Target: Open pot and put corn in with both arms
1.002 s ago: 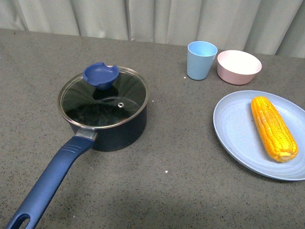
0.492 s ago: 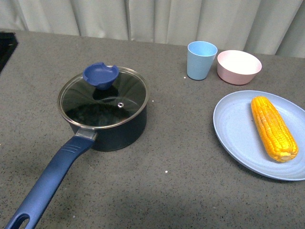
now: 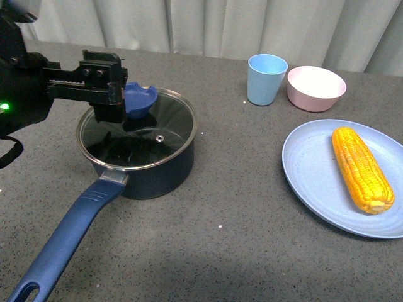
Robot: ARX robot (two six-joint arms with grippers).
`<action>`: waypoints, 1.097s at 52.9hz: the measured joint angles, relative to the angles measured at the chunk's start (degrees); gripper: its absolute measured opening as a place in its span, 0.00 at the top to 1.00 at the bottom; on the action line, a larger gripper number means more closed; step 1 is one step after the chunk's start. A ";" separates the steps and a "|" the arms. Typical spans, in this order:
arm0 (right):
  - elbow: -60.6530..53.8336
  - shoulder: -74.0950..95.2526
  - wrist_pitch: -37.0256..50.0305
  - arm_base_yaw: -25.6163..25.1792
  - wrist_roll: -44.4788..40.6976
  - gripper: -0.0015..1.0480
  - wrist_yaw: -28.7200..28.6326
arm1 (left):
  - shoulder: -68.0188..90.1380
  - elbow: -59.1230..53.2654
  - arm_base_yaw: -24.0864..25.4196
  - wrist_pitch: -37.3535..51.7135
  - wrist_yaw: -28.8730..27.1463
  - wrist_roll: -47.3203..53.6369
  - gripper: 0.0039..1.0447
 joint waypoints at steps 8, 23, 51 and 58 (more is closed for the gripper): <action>0.00 0.00 0.00 0.00 0.00 0.09 0.00 | 3.85 4.57 -0.13 -2.47 -0.17 0.87 0.06; 0.00 0.02 0.00 0.00 0.00 0.09 0.00 | 6.32 10.71 -1.90 -7.08 0.35 1.05 0.06; 0.00 0.00 0.00 0.00 0.00 0.09 0.00 | 10.27 11.58 -3.65 -9.01 1.62 1.42 0.06; 0.00 0.00 0.00 0.00 0.00 0.09 0.00 | 10.84 11.61 -3.63 -9.01 1.77 1.49 0.06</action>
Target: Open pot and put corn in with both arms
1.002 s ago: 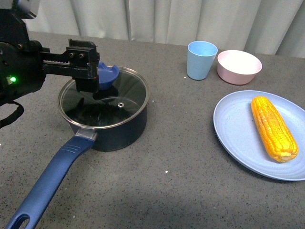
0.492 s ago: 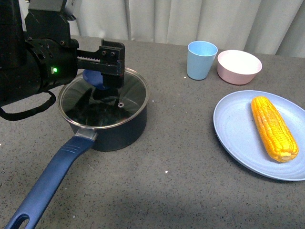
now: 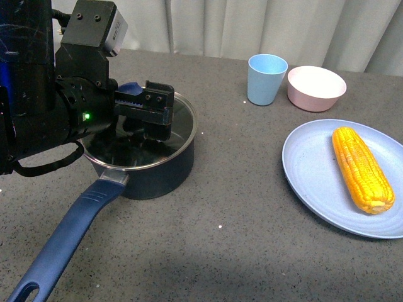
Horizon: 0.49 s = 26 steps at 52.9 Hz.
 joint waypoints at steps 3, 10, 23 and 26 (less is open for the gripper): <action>0.00 0.02 0.00 0.00 0.00 0.09 0.00 | 0.00 0.04 0.00 0.00 0.02 0.02 0.06; 0.00 0.00 0.00 0.00 0.00 0.09 0.00 | 0.00 0.15 0.02 -0.02 0.00 0.15 0.20; 0.00 0.02 0.00 0.00 0.00 0.09 0.00 | -0.17 0.17 -0.07 0.52 0.39 0.15 0.39; 0.00 0.00 0.00 0.00 0.00 0.09 0.00 | -1.07 0.07 -0.07 0.04 0.50 0.07 0.39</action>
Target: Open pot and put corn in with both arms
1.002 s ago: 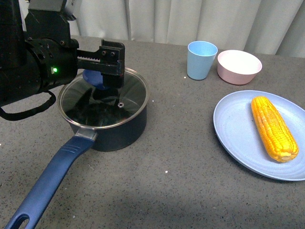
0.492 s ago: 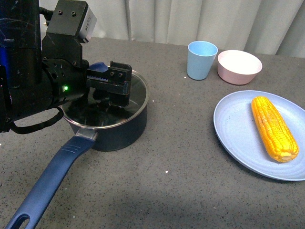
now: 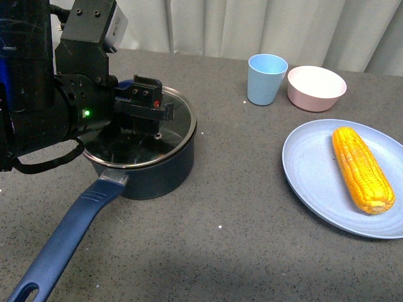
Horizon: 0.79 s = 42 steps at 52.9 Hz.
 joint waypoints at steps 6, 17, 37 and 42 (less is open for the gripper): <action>0.00 0.00 0.00 0.00 0.00 0.09 0.00 | -3.82 -0.44 0.33 -1.81 0.46 -0.37 0.39; 0.00 0.00 0.00 0.00 0.00 0.09 0.00 | -7.39 1.01 7.19 -2.21 1.73 -0.22 0.39; -0.02 0.00 0.00 0.00 0.00 0.09 0.00 | 0.15 6.49 22.16 -2.75 1.46 2.23 0.39; 0.00 0.02 0.00 0.00 0.00 0.09 0.00 | 2.78 7.65 23.54 -3.34 0.83 2.23 0.39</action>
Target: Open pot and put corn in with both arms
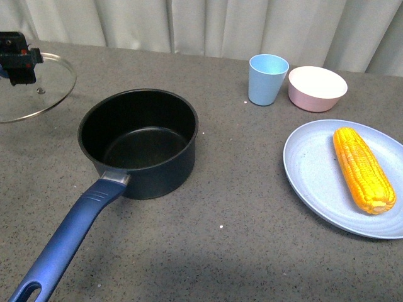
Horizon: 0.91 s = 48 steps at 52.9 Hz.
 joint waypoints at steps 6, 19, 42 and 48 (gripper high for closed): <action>0.00 -0.02 0.00 0.00 0.00 0.09 0.00 | 3.43 0.96 0.87 -1.53 -0.70 -0.92 0.39; -0.02 0.00 0.00 0.00 0.00 0.09 0.00 | 7.56 1.22 0.87 -0.79 -1.49 -0.68 0.40; 0.00 0.00 0.00 0.00 0.00 0.09 0.00 | 10.75 3.48 -0.13 -3.54 -2.25 -0.83 0.40; 0.00 -0.02 0.00 0.00 0.00 0.09 0.00 | 11.08 3.74 -0.13 -3.91 -2.27 -0.59 0.40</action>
